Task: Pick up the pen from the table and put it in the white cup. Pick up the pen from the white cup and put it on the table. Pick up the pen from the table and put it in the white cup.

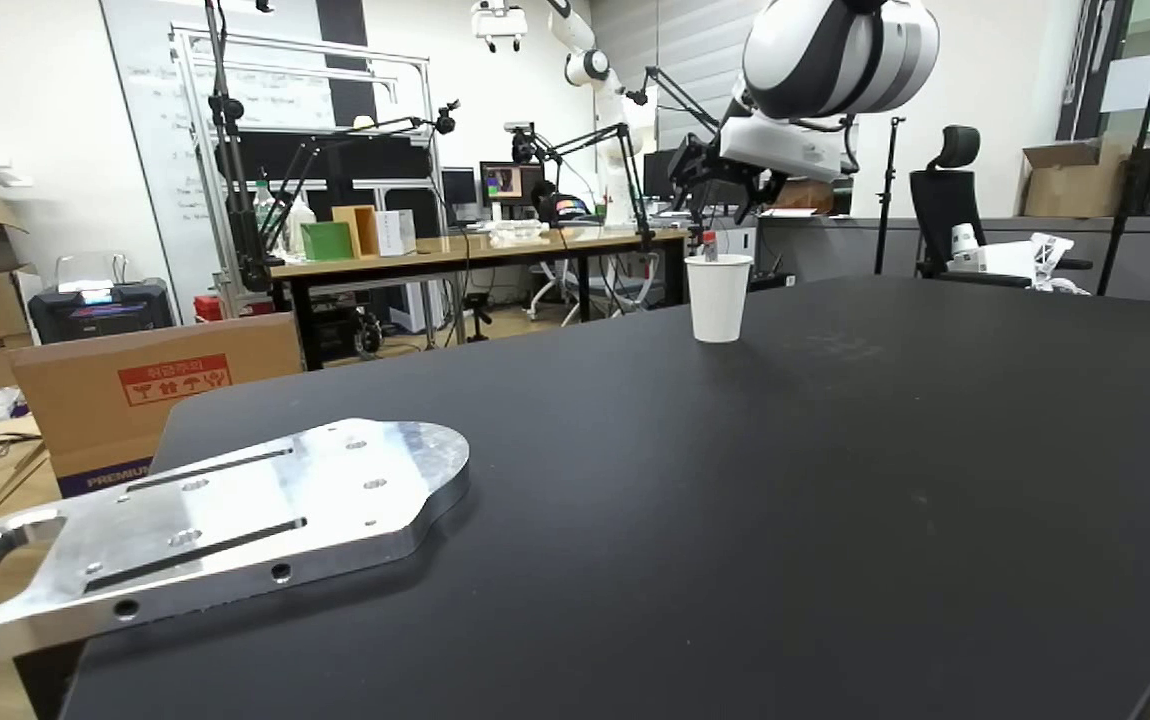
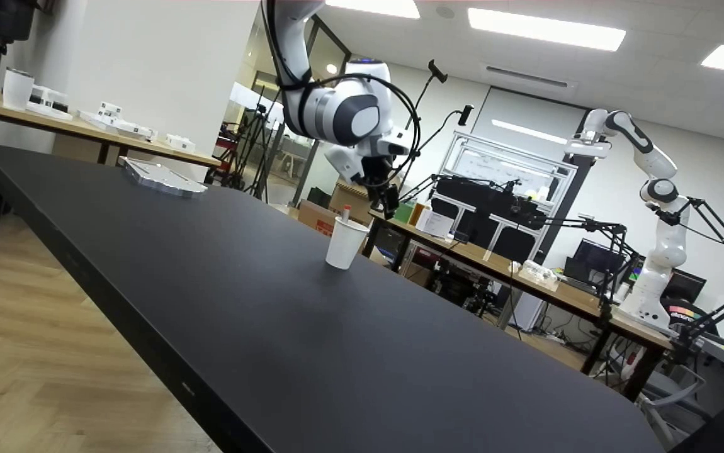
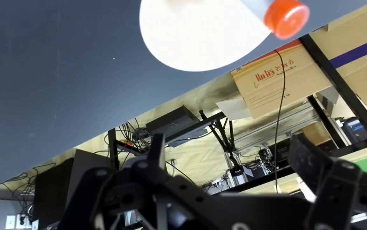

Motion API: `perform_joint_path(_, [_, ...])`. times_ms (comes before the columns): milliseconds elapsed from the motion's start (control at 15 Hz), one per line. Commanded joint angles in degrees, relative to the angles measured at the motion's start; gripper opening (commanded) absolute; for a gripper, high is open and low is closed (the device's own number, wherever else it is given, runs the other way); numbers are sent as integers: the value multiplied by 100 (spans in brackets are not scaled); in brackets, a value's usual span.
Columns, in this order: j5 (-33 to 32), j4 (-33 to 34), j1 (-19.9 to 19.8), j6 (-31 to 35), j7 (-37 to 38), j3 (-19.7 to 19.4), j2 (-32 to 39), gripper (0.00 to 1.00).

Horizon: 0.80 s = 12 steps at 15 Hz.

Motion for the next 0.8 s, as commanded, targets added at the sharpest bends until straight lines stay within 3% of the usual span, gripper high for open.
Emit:
perform_joint_path(0, [-83,-99,-92,52,30,113,-181,100])
perform_joint_path(733, [-108,-3,-75,57,55,58,-72,100])
